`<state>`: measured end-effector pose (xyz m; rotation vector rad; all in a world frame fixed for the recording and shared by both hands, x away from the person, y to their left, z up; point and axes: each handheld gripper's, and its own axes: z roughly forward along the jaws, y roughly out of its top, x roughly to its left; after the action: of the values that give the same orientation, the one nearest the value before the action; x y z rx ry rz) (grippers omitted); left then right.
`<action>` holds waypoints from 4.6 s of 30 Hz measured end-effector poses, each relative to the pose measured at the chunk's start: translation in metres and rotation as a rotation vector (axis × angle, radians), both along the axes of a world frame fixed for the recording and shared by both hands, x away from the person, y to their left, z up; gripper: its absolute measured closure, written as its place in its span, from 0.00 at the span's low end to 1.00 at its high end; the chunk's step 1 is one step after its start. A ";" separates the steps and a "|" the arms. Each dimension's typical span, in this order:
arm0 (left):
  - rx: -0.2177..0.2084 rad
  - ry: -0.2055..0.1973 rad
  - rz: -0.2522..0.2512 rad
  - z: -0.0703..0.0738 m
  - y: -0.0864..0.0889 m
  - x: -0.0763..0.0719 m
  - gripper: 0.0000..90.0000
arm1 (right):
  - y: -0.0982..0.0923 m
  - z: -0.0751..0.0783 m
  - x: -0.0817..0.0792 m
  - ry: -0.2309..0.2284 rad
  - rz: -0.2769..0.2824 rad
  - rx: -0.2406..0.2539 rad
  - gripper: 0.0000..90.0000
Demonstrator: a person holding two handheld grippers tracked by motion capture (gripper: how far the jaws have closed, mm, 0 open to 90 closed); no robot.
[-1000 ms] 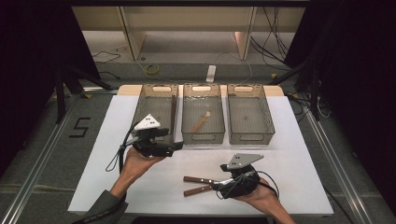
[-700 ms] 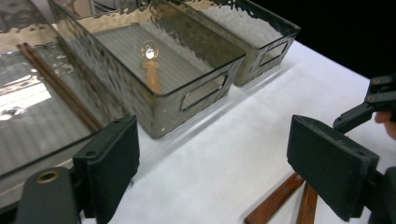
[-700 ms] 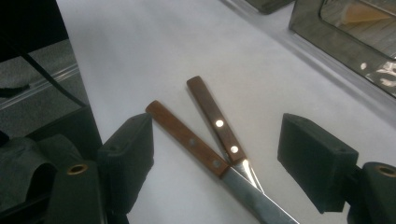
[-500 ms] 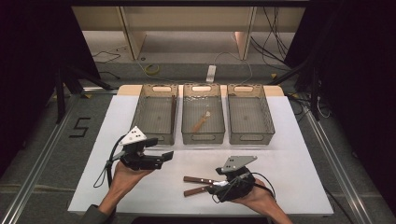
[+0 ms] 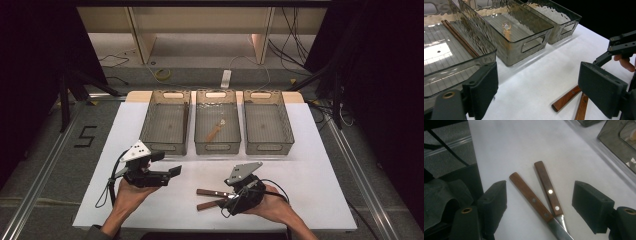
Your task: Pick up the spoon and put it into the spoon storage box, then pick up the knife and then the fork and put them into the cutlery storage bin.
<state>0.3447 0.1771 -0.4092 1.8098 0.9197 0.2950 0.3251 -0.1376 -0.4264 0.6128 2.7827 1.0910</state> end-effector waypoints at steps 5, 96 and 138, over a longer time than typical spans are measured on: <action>0.007 -0.002 0.002 0.000 -0.001 -0.002 0.18 | 0.005 0.001 0.003 -0.003 0.041 -0.047 0.32; 0.031 -0.041 0.001 -0.002 -0.001 -0.007 0.18 | 0.052 -0.033 0.019 0.048 0.280 -0.450 0.79; 0.006 -0.044 0.014 0.000 0.002 -0.007 0.18 | 0.042 -0.017 0.027 0.015 0.195 -0.377 0.85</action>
<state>0.3377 0.1791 -0.4095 1.7961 0.9015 0.3456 0.3518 -0.0960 -0.4429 0.3129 2.9937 0.5563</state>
